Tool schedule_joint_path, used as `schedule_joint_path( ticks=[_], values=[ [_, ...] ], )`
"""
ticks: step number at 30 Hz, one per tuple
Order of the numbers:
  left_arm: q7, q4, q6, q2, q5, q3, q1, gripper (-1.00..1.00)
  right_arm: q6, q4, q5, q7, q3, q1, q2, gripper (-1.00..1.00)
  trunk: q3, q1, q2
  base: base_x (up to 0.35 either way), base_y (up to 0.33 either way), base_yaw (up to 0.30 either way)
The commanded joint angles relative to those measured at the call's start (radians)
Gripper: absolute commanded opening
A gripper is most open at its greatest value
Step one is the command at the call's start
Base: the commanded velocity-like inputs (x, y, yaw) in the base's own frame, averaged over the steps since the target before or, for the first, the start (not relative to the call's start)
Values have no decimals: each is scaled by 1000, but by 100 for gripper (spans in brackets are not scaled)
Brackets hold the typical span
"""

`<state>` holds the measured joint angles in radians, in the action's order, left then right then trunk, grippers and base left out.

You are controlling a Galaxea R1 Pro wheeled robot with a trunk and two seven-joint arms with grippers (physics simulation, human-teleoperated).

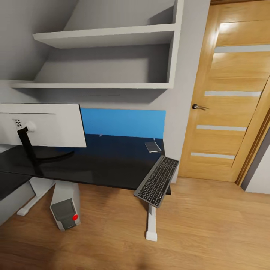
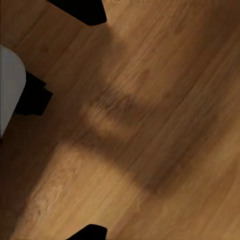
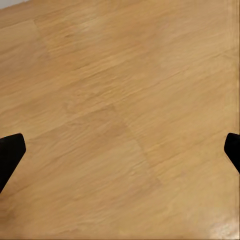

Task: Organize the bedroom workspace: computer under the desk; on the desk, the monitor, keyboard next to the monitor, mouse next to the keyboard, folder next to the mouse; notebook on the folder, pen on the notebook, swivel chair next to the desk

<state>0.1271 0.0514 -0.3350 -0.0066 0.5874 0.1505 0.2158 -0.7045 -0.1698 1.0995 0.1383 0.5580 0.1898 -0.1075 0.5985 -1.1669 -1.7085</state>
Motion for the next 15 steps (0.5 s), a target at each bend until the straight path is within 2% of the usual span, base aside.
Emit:
schedule_joint_path(
  ticks=[1, 7, 15],
  values=[
    [6, -5, -13, 1, 3, 9, 0, 100, -3, 4, -3, 10, 11, 0, 0, 100, 1, 0, 0, 0, -1, -84],
    [4, -25, -130, 17, 4, 9, 0, 100, -11, 23, -53, 10, 29, 0, 1, 100, -1, 0, 0, 0, 0, -194],
    [2, -27, -151, 21, 3, 9, 0, 100, -11, 25, -67, 9, 34, 0, 3, 100, -5, 0, 0, 0, 0, -262]
  ],
)
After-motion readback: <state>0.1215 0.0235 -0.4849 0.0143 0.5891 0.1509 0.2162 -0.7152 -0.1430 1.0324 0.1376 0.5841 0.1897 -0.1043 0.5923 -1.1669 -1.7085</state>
